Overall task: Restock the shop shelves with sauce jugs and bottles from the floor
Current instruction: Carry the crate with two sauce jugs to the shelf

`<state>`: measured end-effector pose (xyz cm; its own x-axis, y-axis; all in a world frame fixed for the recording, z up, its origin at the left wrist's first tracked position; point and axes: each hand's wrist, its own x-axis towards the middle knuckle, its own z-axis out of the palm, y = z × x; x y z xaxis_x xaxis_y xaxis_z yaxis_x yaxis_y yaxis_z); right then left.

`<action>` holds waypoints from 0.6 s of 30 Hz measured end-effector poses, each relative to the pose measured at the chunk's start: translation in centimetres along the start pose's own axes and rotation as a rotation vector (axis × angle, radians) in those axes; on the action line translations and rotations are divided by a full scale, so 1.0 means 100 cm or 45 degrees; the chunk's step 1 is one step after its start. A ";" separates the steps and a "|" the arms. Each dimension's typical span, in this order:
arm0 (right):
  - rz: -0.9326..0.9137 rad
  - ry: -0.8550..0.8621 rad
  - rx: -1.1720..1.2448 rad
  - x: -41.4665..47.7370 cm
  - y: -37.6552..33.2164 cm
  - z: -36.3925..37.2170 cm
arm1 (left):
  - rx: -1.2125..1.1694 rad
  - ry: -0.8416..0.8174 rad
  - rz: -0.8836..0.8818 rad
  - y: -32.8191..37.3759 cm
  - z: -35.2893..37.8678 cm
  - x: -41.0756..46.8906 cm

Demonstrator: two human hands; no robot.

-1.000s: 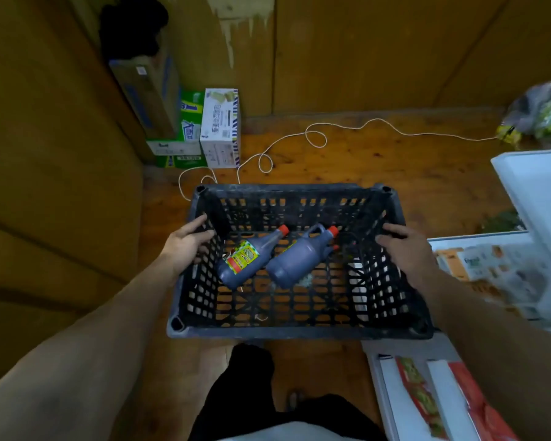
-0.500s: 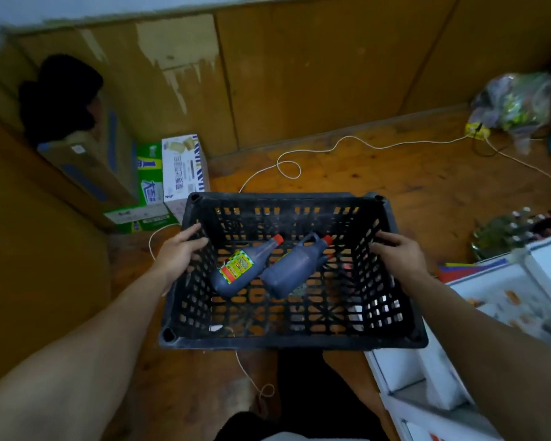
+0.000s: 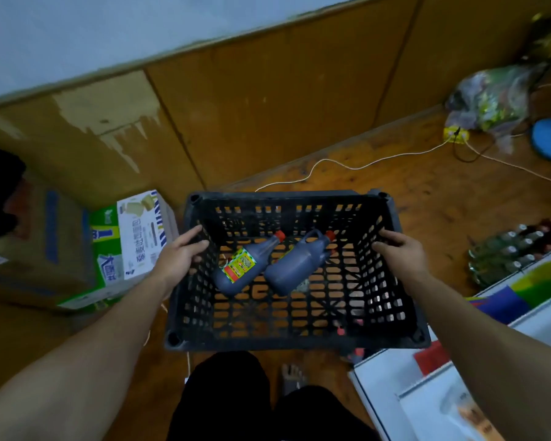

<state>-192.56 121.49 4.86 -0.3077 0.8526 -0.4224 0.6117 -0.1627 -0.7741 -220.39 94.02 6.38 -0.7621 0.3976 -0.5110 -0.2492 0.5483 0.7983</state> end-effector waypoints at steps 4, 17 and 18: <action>0.047 0.102 0.109 0.043 -0.029 -0.009 | 0.028 -0.118 0.060 0.058 0.023 0.060; 0.317 0.552 0.269 0.192 -0.075 -0.019 | 0.325 -0.532 0.226 0.233 0.147 0.283; 0.339 0.587 0.272 0.198 -0.074 -0.021 | 0.357 -0.559 0.252 0.246 0.161 0.293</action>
<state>-201.66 140.56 3.21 0.2154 0.8892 -0.4037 0.4488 -0.4573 -0.7678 -239.28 131.01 5.94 -0.4428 0.7490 -0.4928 0.0878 0.5832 0.8075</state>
